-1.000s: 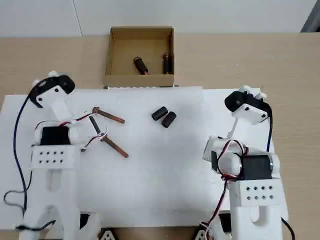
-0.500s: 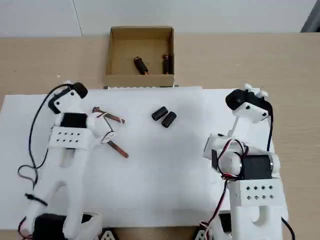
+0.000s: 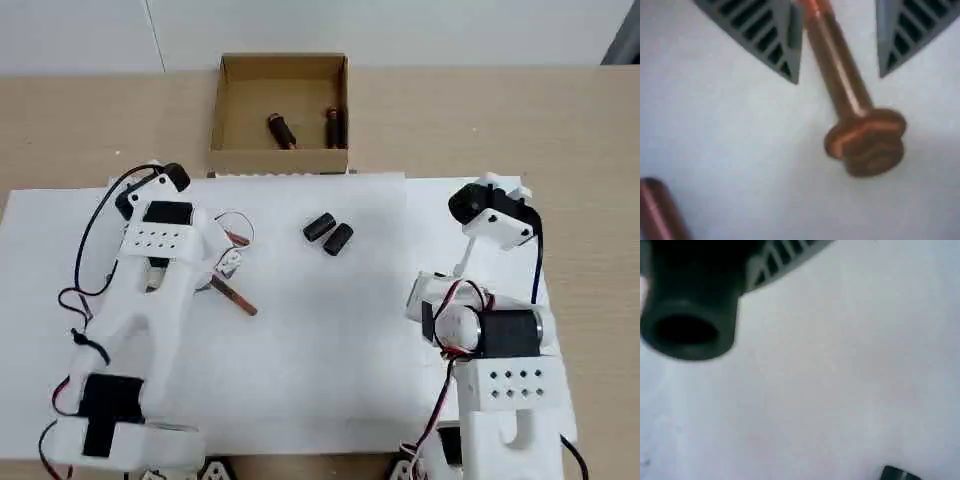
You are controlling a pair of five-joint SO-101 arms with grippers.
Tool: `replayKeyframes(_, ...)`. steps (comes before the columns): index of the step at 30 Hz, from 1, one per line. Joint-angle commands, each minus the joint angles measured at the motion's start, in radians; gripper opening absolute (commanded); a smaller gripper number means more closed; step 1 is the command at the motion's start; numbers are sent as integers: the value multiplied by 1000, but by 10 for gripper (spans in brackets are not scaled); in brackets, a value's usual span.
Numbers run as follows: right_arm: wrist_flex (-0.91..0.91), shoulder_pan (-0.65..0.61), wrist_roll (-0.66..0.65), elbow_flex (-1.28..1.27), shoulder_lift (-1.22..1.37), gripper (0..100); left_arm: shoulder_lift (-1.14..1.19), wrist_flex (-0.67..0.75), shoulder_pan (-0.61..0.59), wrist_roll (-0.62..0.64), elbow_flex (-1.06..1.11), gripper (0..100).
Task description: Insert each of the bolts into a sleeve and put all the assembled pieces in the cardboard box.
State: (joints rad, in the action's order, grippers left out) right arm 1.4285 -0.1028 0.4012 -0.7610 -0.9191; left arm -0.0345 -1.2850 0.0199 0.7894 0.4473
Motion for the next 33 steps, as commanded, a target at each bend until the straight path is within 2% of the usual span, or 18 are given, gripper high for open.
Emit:
replayKeyframes(1,-21,8,-2,8,-21,2,31,28,2,6,-53,101)
replayKeyframes(9,-22,8,-2,8,-21,2,127,52,-5,6,-51,100)
replayKeyframes(13,-35,8,-5,9,-21,2,138,72,-5,6,-51,9)
replayKeyframes(21,-31,7,-8,32,-22,2,126,58,2,6,-119,5)
replayKeyframes(25,56,7,-8,114,-22,2,23,-35,32,-2,-211,5)
replayKeyframes(33,179,8,-114,192,-114,2,-299,-77,121,-169,-236,5)
